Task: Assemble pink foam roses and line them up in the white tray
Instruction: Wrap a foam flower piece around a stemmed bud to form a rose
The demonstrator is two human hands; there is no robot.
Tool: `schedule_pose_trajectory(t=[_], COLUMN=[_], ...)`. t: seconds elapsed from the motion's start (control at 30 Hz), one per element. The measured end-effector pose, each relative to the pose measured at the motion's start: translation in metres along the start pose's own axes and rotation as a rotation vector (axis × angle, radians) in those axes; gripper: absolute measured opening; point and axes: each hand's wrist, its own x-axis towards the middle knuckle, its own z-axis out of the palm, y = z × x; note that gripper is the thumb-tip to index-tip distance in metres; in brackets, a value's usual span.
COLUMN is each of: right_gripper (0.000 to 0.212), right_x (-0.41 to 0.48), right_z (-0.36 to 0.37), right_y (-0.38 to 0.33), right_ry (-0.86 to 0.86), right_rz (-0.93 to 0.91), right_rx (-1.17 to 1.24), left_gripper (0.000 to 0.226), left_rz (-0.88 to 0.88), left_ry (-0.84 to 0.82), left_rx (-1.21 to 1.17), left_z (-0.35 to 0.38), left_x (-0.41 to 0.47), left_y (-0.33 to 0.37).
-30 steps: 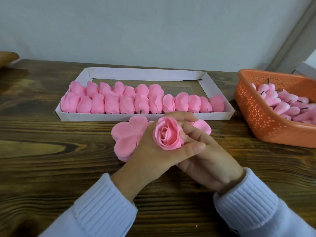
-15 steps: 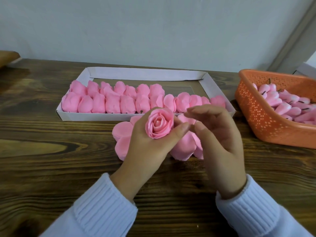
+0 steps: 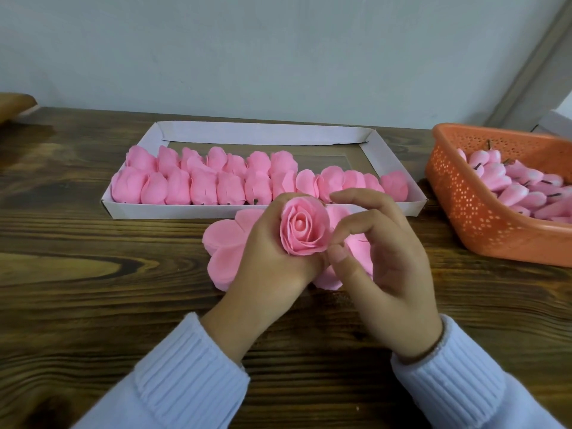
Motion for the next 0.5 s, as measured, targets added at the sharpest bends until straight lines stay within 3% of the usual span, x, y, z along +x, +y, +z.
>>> schedule_pose_trajectory(t=[0.23,0.37,0.5], right_gripper=[0.017,0.036,0.020], right_x=[0.0014,0.0025,0.0031], right_z=[-0.0007,-0.0015,-0.0020], right_y=[0.0029,0.0054,0.0048], right_ry=[-0.007,0.002,-0.010], right_rz=[0.030,0.024,-0.015], right_rx=[-0.054,-0.129,-0.136], left_gripper=[0.042,0.038,0.037], left_rz=[0.024,0.040,0.059], left_ry=[0.002,-0.019,-0.037], left_rx=[0.058,0.068,0.100], left_z=[-0.0018,-0.0015,-0.0015], left_x=[-0.0001,-0.0010,-0.0013], left_y=[-0.0012,-0.0002,-0.0012])
